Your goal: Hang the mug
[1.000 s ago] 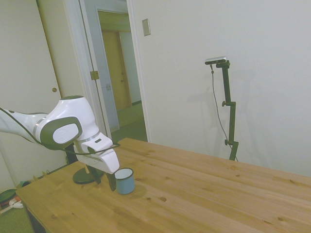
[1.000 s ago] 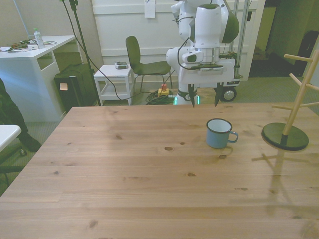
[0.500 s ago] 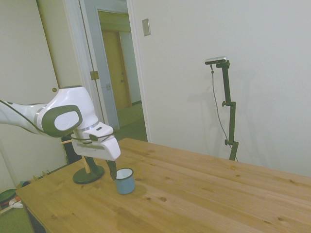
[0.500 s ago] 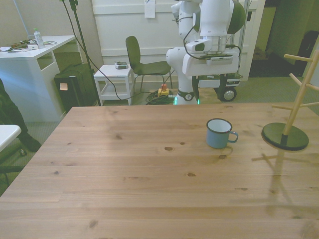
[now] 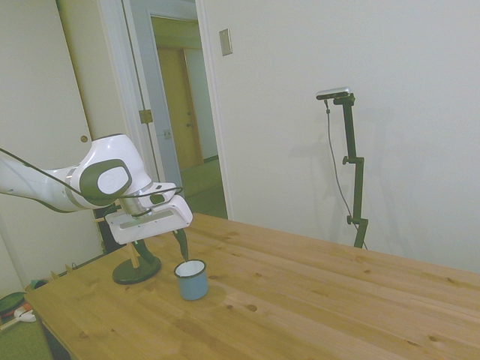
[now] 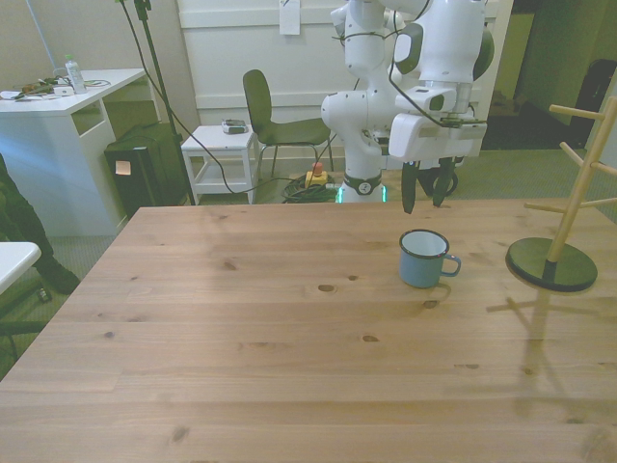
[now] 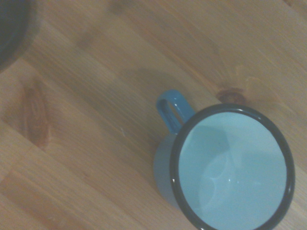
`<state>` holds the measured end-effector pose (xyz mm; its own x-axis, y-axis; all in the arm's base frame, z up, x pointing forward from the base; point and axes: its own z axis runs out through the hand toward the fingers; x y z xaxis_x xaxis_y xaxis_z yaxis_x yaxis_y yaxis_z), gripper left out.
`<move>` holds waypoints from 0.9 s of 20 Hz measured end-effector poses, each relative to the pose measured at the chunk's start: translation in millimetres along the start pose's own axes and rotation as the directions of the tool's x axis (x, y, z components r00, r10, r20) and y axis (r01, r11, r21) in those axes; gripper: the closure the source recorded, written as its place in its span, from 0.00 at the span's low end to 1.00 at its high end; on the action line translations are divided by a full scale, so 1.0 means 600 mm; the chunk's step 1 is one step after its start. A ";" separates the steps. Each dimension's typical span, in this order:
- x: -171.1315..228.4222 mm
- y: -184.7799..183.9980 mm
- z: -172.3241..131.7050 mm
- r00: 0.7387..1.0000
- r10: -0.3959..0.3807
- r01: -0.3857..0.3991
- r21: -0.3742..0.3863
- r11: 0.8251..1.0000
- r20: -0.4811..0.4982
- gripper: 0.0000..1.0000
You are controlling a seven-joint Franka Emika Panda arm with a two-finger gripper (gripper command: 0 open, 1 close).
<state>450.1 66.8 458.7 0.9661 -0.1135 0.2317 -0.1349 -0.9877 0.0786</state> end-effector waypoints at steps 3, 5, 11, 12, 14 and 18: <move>-0.004 -0.003 0.005 0.997 -0.082 0.082 0.001 0.997 0.010 0.00; -0.005 -0.002 0.008 0.993 -0.116 0.116 0.001 0.993 0.014 0.00; -0.001 -0.003 0.021 0.982 -0.189 0.189 -0.026 0.982 0.020 0.00; 0.002 -0.004 0.026 0.980 -0.199 0.200 -0.034 0.979 0.020 0.00; 0.009 -0.007 0.036 0.977 -0.214 0.215 -0.045 0.976 0.026 0.00; 0.016 -0.012 0.053 0.969 -0.245 0.247 -0.068 0.967 0.037 0.00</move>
<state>467.3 69.2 429.3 0.9772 0.1277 0.1697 0.0928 -0.9755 0.1995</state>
